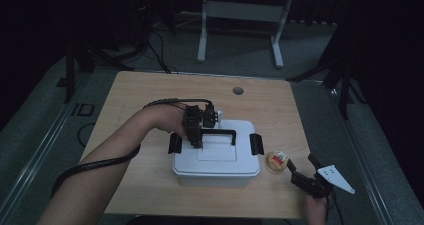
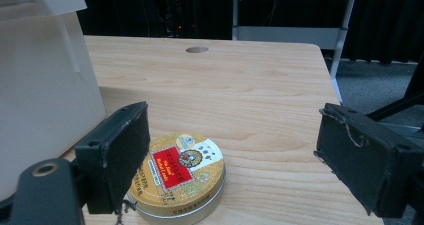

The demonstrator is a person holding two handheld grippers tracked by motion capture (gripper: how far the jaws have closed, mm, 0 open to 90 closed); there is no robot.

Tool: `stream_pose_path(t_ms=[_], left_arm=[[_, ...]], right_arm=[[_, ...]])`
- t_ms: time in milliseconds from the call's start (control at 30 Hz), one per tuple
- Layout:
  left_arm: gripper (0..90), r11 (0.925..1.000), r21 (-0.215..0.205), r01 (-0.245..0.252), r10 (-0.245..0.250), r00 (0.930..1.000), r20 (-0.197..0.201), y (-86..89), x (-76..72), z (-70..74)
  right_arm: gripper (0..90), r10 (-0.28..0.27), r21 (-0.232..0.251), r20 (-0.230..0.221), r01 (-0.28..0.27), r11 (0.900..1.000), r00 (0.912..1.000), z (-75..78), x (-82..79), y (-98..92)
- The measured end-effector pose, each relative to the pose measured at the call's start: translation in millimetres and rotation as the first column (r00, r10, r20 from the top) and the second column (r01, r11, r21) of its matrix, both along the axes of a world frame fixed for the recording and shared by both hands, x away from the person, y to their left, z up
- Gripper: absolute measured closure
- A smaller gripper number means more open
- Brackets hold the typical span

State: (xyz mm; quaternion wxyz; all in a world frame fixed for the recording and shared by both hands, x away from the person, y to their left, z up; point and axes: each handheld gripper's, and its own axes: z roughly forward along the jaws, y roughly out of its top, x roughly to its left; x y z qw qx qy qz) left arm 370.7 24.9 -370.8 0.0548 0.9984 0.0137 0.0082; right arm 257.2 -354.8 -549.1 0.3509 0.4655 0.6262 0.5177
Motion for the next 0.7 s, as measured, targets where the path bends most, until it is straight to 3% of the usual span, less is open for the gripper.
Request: stream_pose_path(t_ms=[133, 167, 200, 233, 467, 700], left_arm=[[64.3, 1.0000, -0.003, 0.002, -0.002, 1.0000, 0.003, -3.5, -0.5, 0.2], [73.4, 1.0000, 0.000, 0.004, -0.004, 1.0000, 0.007, -4.2, -0.7, 0.4], [73.4, 1.0000, 0.003, 0.001, -0.001, 1.0000, 0.003, -4.9, -0.8, 0.3], [82.1, 1.0000, 0.009, -0.003, 0.003, 0.9999, -0.013, -5.6, -1.1, 0.3], [83.3, 0.9991, 0.039, -0.014, 0.015, 0.9996, -0.022, -9.7, 0.3, 1.0], [83.5, 0.9994, 0.025, -0.022, 0.023, 0.9992, -0.034, -7.5, 0.8, 1.8]], right_arm=[[13.4, 0.002, 0.000, 0.000, -0.002, 1.000, 1.0000, 0.0, 0.0, 0.0], [13.4, 0.002, 0.000, -0.001, -0.002, 1.000, 1.0000, -0.1, 0.1, 0.1], [13.4, 0.002, 0.000, -0.001, -0.002, 1.000, 1.0000, -0.1, 0.1, 0.1], [13.4, 0.004, 0.000, -0.001, -0.004, 1.000, 1.0000, -0.2, 0.2, 0.2], [13.4, 0.005, 0.000, -0.002, -0.005, 1.000, 1.0000, -0.3, 0.3, 0.0], [13.5, 0.007, 0.003, -0.004, -0.007, 1.000, 1.0000, -0.3, 0.5, 0.0]])
